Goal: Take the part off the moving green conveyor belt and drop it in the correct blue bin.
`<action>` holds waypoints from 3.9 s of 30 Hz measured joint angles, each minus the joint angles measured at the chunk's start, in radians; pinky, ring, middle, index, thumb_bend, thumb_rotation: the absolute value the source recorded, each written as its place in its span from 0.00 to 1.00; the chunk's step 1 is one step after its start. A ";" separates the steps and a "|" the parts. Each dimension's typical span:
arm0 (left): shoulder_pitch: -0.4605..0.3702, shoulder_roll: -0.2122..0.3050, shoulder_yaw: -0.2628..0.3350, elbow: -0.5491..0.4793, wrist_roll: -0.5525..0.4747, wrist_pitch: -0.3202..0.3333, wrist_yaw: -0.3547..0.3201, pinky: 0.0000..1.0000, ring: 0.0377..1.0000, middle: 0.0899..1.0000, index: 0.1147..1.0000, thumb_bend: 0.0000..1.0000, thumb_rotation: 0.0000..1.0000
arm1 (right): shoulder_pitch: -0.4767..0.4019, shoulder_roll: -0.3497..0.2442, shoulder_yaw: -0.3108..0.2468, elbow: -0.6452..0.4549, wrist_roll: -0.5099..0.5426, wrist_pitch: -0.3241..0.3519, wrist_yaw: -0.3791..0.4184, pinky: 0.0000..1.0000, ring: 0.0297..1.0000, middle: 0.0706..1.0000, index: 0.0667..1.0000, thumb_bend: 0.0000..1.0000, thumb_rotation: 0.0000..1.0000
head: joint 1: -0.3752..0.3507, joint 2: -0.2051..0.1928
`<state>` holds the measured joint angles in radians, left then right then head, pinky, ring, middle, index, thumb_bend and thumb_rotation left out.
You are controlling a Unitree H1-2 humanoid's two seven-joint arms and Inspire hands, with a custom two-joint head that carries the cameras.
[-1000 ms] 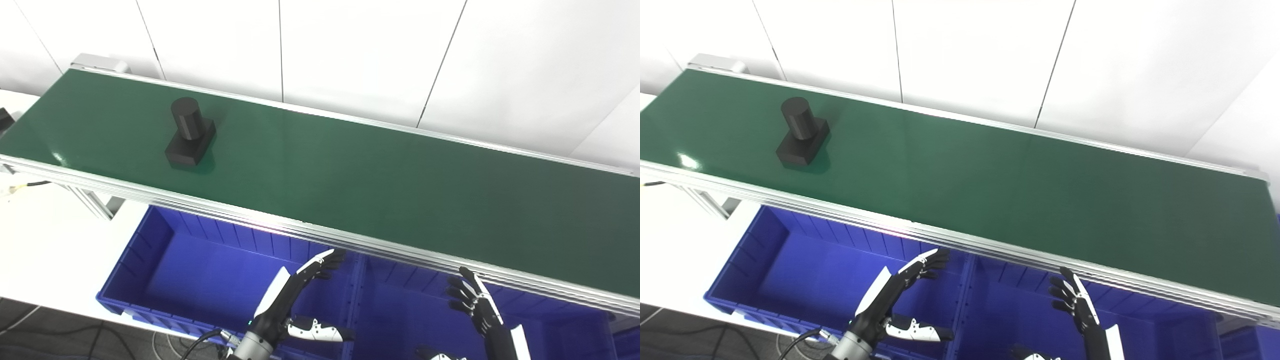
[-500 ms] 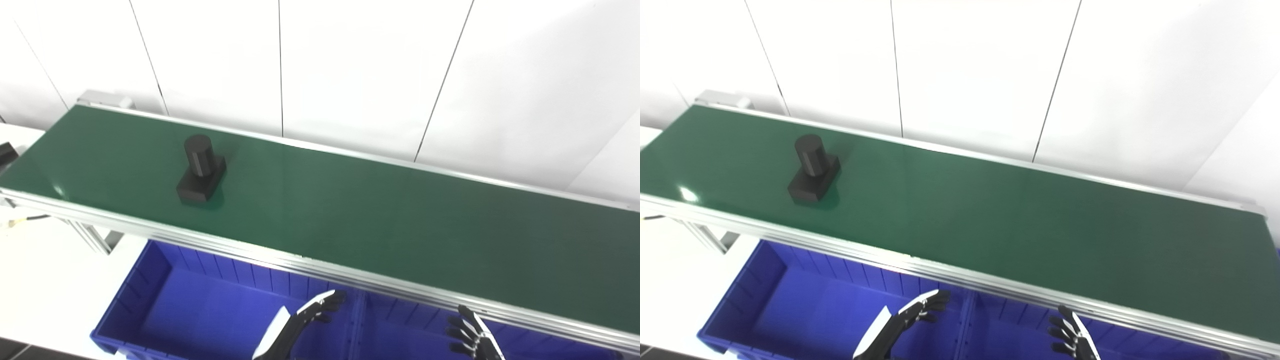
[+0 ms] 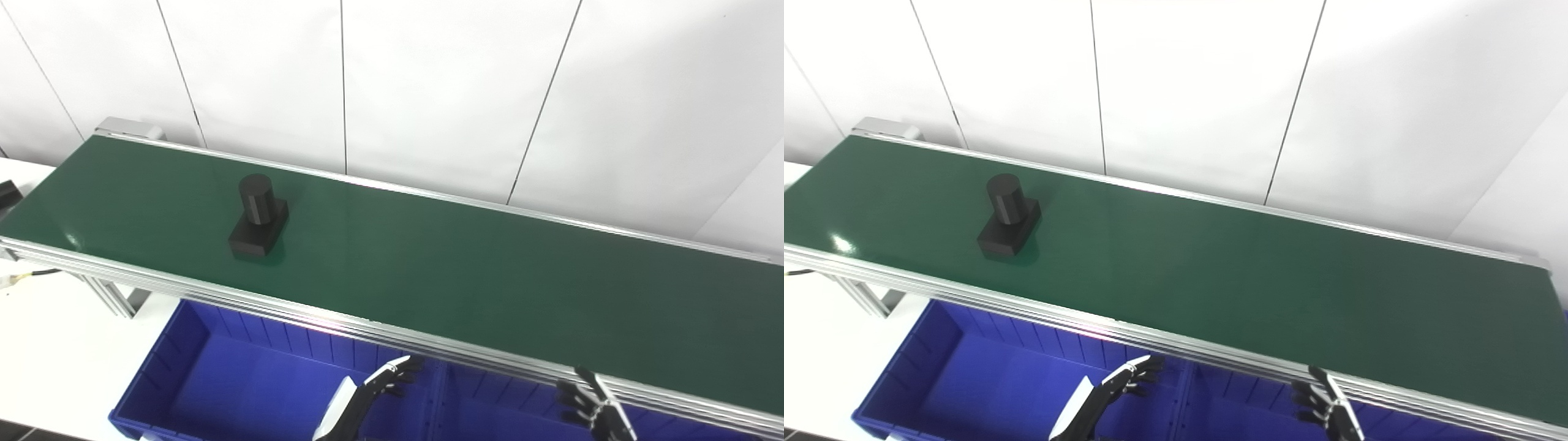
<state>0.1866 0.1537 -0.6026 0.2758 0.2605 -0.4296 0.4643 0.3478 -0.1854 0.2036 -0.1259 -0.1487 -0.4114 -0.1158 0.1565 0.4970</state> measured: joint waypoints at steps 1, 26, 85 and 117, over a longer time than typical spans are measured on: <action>-0.006 0.002 -0.008 0.007 -0.001 0.000 0.015 0.72 0.78 0.80 0.82 0.82 0.23 | -0.011 0.001 0.000 -0.008 0.005 0.000 0.002 0.67 0.75 0.78 0.89 0.83 0.29 | 0.002 -0.005; -0.075 0.001 -0.089 0.095 -0.031 -0.001 0.159 0.73 0.80 0.81 0.82 0.80 0.23 | -0.337 0.090 -0.034 -0.112 -0.121 0.199 0.133 0.67 0.75 0.78 0.86 0.83 0.36 | 0.006 -0.028; 0.074 -0.009 -0.029 -0.059 -0.104 -0.003 0.050 0.66 0.75 0.78 0.77 0.80 0.36 | -1.034 0.293 0.186 0.727 -0.372 0.587 0.215 0.59 0.73 0.84 0.89 0.87 0.45 | -0.067 0.043; 0.017 0.021 -0.163 -0.036 -0.032 -0.004 0.268 0.67 0.74 0.75 0.72 0.83 0.37 | -1.245 0.425 0.231 1.223 -0.353 0.481 0.059 0.69 0.83 0.90 0.93 0.89 0.45 | -0.052 0.067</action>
<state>0.2039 0.1743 -0.7656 0.2394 0.2286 -0.4332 0.7324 -0.8973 0.2394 0.4349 1.0966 -0.5013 0.0699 -0.0567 0.1043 0.5645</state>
